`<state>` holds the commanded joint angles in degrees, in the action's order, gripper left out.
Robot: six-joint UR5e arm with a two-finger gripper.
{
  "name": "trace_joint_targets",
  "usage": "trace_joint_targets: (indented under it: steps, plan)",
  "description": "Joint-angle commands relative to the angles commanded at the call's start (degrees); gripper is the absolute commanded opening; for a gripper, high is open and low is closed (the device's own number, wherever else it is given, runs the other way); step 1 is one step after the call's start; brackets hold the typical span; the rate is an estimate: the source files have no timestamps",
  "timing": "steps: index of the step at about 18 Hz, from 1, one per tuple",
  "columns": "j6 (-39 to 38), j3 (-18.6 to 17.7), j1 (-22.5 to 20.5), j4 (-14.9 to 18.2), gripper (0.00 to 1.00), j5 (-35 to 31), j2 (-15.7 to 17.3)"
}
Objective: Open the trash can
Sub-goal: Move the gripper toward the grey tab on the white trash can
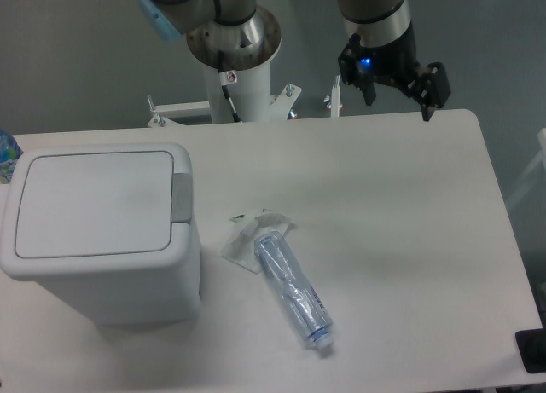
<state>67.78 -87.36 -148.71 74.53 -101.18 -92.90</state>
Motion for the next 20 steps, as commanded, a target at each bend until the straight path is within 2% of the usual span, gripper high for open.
trace_joint_targets:
  steps: [3,4,6,9,11,13,15,20]
  plan:
    - [-1.50,0.70,0.09,0.09,1.00,1.06,-0.26]
    - [-4.46,1.14,0.09,0.09,1.00,3.07,-0.61]
    - [-13.76,2.80,0.00,-0.17,1.00,9.74,-1.58]
    - [-27.65,7.46,0.00,-0.17,1.00,15.91,-4.91]
    - [-35.04,10.62,0.52,-0.17,1.00,17.94,-7.72]
    - [-42.86,13.26,2.80,-0.17,1.00,18.91,-10.19]
    - [-48.50,14.85,4.13,-0.35,1.00,20.40,-11.60]
    - [-55.46,15.12,5.27,-0.53,1.00,32.51,-11.08]
